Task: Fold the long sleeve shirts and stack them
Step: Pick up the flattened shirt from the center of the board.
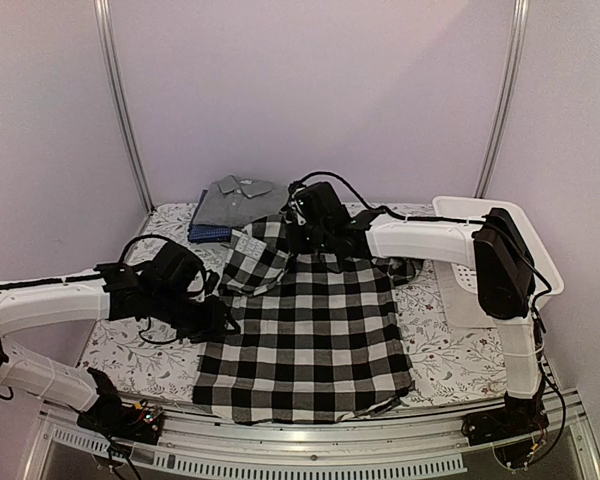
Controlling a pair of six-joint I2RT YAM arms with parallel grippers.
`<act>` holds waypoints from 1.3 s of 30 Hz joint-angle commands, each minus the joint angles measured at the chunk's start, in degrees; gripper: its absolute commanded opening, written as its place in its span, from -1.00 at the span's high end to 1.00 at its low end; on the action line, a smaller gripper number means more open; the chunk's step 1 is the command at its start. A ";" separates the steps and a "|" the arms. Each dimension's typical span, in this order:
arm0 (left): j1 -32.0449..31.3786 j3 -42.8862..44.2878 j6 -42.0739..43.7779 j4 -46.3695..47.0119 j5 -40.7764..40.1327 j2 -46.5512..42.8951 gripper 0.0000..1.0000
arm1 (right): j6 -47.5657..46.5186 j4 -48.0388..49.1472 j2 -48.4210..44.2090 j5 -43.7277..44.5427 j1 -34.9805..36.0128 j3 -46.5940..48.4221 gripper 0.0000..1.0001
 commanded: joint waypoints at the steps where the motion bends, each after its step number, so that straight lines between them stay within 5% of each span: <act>1: -8.27 -4.16 -11.09 -8.22 -6.11 -6.21 0.17 | -2.04 0.36 -2.83 -1.53 -0.81 2.02 1.00; 14: -25.76 -11.35 -34.10 -22.73 -12.59 -13.56 0.39 | -4.24 -1.22 -4.43 -2.48 -1.26 5.70 1.00; 33: -25.66 -16.54 -38.30 -16.94 -17.80 -12.67 0.49 | -3.51 -2.32 -6.75 -2.54 -1.26 7.07 1.00; 39: -25.66 -17.14 -37.01 -13.20 -16.02 -11.91 0.66 | -4.98 -2.41 -5.86 -1.54 -1.21 10.11 1.00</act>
